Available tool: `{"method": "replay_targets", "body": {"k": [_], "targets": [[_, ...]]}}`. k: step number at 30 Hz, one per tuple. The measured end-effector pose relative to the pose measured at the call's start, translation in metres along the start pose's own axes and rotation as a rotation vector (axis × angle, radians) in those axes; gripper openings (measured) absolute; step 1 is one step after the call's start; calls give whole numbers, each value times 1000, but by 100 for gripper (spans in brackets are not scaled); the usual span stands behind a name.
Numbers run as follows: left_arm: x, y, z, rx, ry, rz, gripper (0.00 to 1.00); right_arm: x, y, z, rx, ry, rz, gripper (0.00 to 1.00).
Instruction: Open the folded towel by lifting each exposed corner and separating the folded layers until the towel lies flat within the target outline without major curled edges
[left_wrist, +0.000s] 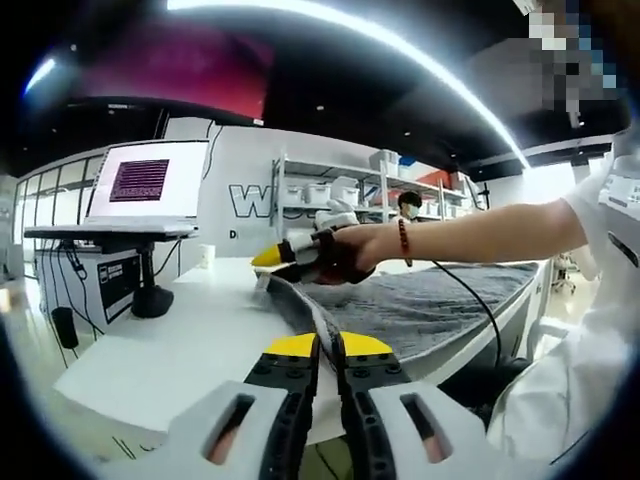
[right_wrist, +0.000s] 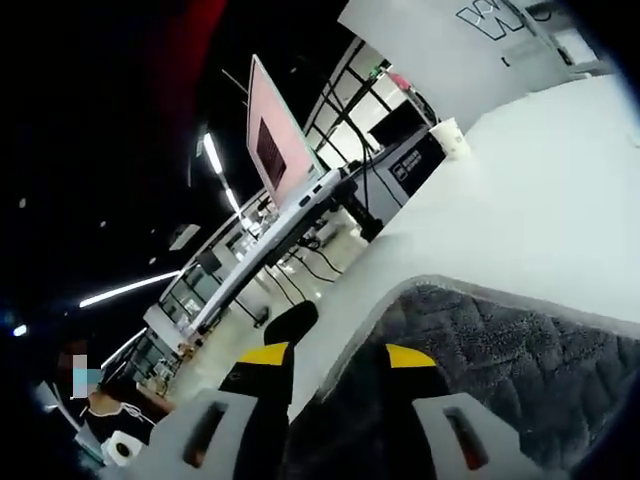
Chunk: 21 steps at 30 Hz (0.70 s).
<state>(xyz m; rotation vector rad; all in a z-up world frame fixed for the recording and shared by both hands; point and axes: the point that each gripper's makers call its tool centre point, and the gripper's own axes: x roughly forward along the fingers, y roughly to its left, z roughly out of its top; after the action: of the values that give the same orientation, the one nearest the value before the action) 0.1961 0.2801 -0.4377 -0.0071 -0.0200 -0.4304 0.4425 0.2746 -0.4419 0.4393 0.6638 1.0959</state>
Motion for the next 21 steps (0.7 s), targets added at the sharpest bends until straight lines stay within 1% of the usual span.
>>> {"method": "replay_targets", "body": {"k": [2, 4, 5, 6, 7, 8, 10, 11, 12, 14, 15, 21], "targets": [[-3, 0, -2, -6, 10, -4, 7, 1, 1, 4, 26, -34, 10, 31], [-5, 0, -5, -6, 31, -6, 7, 0, 1, 3, 33, -39, 7, 35], [-7, 1, -9, 13, 59, 0, 8, 1, 1, 2, 30, -42, 9, 36], [-7, 1, -11, 13, 69, 2, 8, 1, 1, 3, 33, -45, 8, 34], [-9, 3, -13, 15, 89, 16, 9, 2, 5, 4, 23, -63, 25, 30], [-9, 4, -13, 15, 89, 18, 9, 1, 2, 3, 43, -62, -1, 28], [-11, 7, -14, 5, 88, 33, 10, -1, 0, 13, -14, -120, -16, 28], [-13, 10, -13, 6, 86, 48, 10, 0, 3, 12, 1, -101, -4, 27], [-14, 13, -13, 7, 84, 62, 10, -3, 0, 8, 7, -83, -17, 28], [-17, 16, -12, 13, 67, 67, 10, -3, -1, 8, -2, -84, -15, 30], [-17, 17, -11, 9, 60, 71, 11, -5, -1, 6, -5, -76, -14, 31], [-15, 14, -7, 10, 45, 59, 14, -7, 4, -1, -49, -47, -13, 34]]}}
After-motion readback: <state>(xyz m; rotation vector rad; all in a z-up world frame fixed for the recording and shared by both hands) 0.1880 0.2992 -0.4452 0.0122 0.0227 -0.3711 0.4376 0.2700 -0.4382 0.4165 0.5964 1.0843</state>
